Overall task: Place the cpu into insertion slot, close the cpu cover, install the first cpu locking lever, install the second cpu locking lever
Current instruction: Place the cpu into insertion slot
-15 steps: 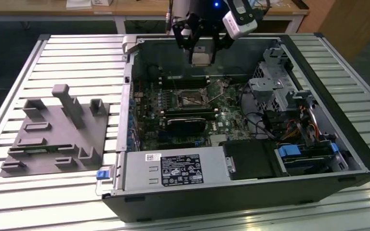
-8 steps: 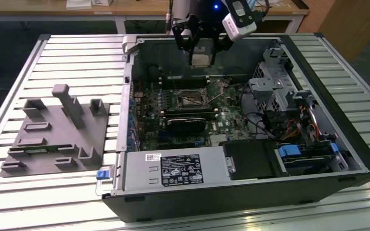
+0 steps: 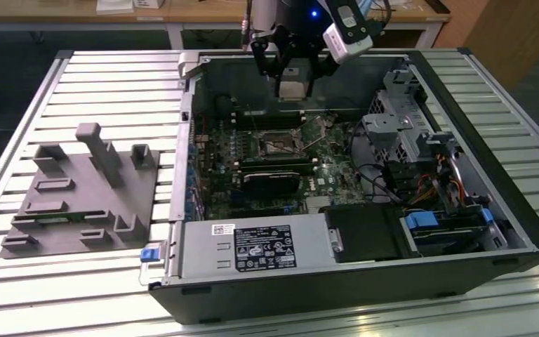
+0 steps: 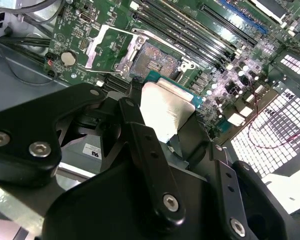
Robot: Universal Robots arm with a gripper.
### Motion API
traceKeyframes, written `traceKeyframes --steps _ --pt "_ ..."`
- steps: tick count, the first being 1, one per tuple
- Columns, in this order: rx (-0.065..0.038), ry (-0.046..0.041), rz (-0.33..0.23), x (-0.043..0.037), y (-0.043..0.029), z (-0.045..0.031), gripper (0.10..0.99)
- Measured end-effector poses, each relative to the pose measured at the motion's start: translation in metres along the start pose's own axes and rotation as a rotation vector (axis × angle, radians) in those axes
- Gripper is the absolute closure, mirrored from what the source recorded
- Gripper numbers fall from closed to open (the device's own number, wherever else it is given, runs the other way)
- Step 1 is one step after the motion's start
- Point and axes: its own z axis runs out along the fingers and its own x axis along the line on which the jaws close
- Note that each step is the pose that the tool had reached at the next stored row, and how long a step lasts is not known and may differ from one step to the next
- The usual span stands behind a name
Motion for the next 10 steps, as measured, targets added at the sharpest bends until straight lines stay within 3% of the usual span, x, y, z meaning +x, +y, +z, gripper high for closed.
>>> traceKeyframes --steps 10 --pt "0.0 0.0 0.0 -0.0001 -0.0003 0.0032 0.545"
